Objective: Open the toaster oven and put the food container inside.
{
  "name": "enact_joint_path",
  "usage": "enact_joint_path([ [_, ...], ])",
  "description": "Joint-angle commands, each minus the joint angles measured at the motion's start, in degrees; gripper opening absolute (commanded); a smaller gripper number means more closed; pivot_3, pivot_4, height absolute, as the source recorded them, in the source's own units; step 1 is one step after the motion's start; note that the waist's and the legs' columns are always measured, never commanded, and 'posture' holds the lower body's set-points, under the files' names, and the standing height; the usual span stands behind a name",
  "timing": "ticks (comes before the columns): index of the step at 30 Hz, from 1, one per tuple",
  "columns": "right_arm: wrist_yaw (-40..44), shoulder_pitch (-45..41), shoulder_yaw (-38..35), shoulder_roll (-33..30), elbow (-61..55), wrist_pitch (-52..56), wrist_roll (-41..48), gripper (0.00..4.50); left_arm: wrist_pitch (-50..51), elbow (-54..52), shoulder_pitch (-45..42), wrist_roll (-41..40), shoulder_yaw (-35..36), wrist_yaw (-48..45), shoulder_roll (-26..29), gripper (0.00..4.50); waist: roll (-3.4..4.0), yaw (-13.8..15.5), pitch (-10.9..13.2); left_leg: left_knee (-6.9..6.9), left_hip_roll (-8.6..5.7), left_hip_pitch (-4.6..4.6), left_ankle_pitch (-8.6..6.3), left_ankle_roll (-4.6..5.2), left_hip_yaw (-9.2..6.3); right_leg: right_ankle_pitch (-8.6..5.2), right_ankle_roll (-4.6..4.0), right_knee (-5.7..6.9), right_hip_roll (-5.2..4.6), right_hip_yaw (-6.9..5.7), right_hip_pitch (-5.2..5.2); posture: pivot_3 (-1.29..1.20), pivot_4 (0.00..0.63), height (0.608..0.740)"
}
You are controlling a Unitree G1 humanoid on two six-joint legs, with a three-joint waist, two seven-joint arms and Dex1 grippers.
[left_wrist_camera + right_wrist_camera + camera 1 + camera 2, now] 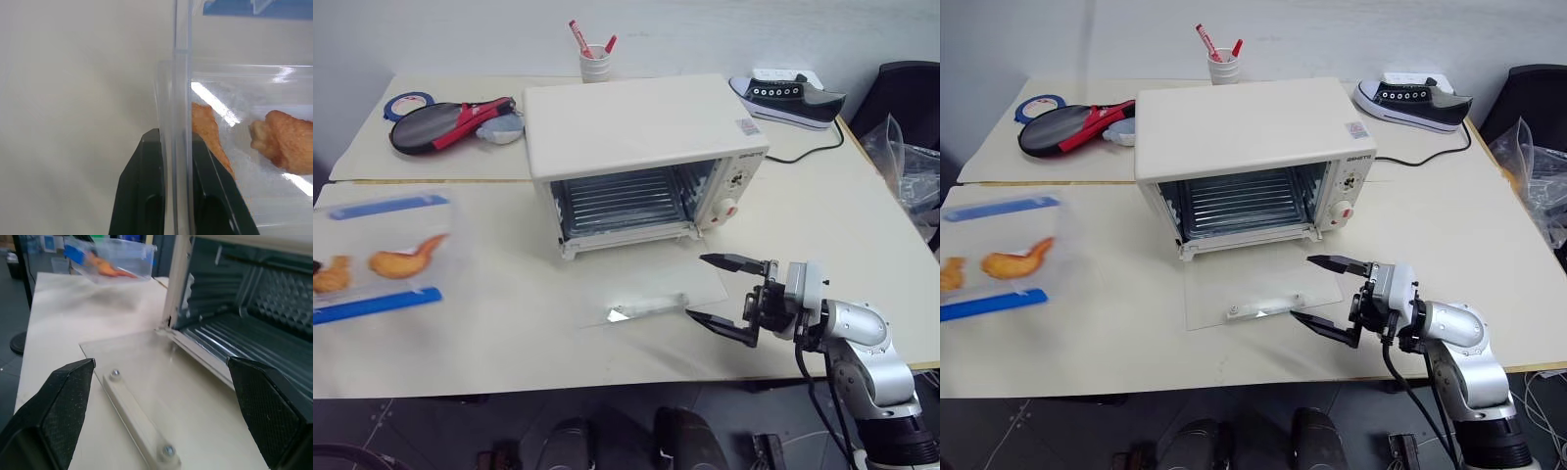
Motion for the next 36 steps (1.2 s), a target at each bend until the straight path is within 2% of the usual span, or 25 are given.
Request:
enact_joint_path([
  [1, -0.03, 0.25, -2.64, -0.73, 0.33, -1.78, 0.38, 4.50, 8.71, -15.22, -2.82, -7.70, 2.53, 3.31, -4.12, 0.15, 0.02, 0.16, 0.01, 0.05, 0.01, -0.01, -0.02, 0.00, 0.00, 0.00, 0.00, 0.01, 0.00, 0.11, 0.00, 0.00, 0.150, 0.740],
  [5, -0.94, 1.96, -5.03, -1.65, 0.77, -2.49, -0.54, 4.50, 9.01, -26.06, -4.90, -22.81, -3.13, 15.21, -14.55, 0.15, 0.17, 0.29, 0.03, 0.09, 0.04, 0.00, -0.04, -0.04, -0.04, 0.01, -0.01, 0.05, 0.01, 0.49, 0.01, 0.00, 0.150, 0.740],
  [8, -2.14, 4.47, -7.23, -2.36, -0.44, -2.51, -0.80, 4.50, 9.01, -28.87, -7.83, -30.56, -6.93, 25.72, -20.27, 0.15, 0.18, 0.55, 0.05, 0.20, 0.04, -0.01, -0.05, -0.04, -0.09, 0.01, -0.01, 0.06, 0.00, 0.57, 0.05, 0.00, 0.150, 0.740],
  [10, -2.98, 6.92, -8.86, -2.79, -1.80, -2.49, -0.92, 4.50, 9.01, -28.63, -10.40, -33.05, -9.22, 31.12, -21.66, 0.15, 0.17, 0.61, 0.04, 0.35, 0.04, -0.03, -0.06, -0.01, -0.16, 0.01, -0.01, 0.10, 0.00, 0.55, 0.11, 0.00, 0.150, 0.740],
  [14, -4.42, 11.02, -11.19, -2.88, -4.18, -2.65, -0.62, 4.50, 9.01, -24.40, -14.74, -39.36, -14.26, 39.55, -20.52, 0.15, 0.18, 0.67, 0.04, 0.42, 0.01, 0.00, -0.07, 0.00, -0.19, 0.01, -0.02, 0.11, 0.00, 0.55, 0.17, 0.00, 0.150, 0.740],
  [18, -5.12, 14.05, -12.80, -2.32, -5.64, -3.55, -0.39, 4.50, 9.01, -21.26, -20.65, -43.25, -17.36, 49.83, -28.22, 0.15, 0.23, 0.84, 0.02, 0.43, -0.01, 0.03, -0.08, 0.01, -0.19, 0.01, -0.02, 0.10, 0.02, 0.55, 0.21, 0.00, 0.150, 0.740],
  [21, -5.65, 15.40, -13.10, -1.87, -6.55, -4.06, -0.35, 4.50, 6.43, -20.74, -21.97, -47.27, -19.27, 58.79, -33.36, 0.15, 0.22, 1.82, 0.02, 0.55, -0.04, 0.04, -0.09, 0.04, -0.26, 0.03, 0.01, 0.08, 0.01, 0.51, 0.34, 0.00, 0.150, 0.740],
  [28, -7.52, 17.63, -13.41, -1.01, -8.59, -4.72, -0.28, 4.50, -4.06, -19.11, -21.84, -58.86, -25.84, 77.12, -33.24, 0.15, 0.23, 2.05, 0.02, 0.62, -0.04, 0.21, -0.10, 0.06, -0.39, 0.05, 0.02, 0.01, 0.00, 0.43, 0.63, 0.00, 0.150, 0.740],
  [33, -9.10, 18.70, -13.00, -0.52, -10.26, -4.53, -0.54, 4.50, -10.11, -19.15, -22.13, -64.78, -32.57, 83.34, -30.93, 0.15, 0.25, 1.92, 0.01, 0.61, -0.03, 0.29, -0.10, 0.05, -0.40, 0.05, 0.02, -0.01, 0.04, 0.42, 0.71, 0.00, 0.150, 0.740],
  [35, -9.71, 18.63, -12.75, -0.57, -10.75, -4.25, -0.56, 4.50, -12.29, -19.18, -22.05, -65.83, -34.32, 84.91, -29.97, 0.87, 0.29, 1.95, -0.02, 0.60, -0.03, 0.31, -0.10, 0.05, -0.39, 0.04, 0.01, -0.01, 0.05, 0.43, 0.72, 0.00, 0.150, 0.740],
  [36, -9.96, 18.62, -12.67, -0.57, -10.90, -4.16, -0.51, 4.50, -13.23, -19.28, -22.10, -66.47, -35.25, 85.29, -29.64, 1.10, 0.29, 1.99, -0.02, 0.60, -0.03, 0.31, -0.10, 0.05, -0.39, 0.04, 0.01, -0.01, 0.05, 0.43, 0.73, 0.00, 0.150, 0.740],
])
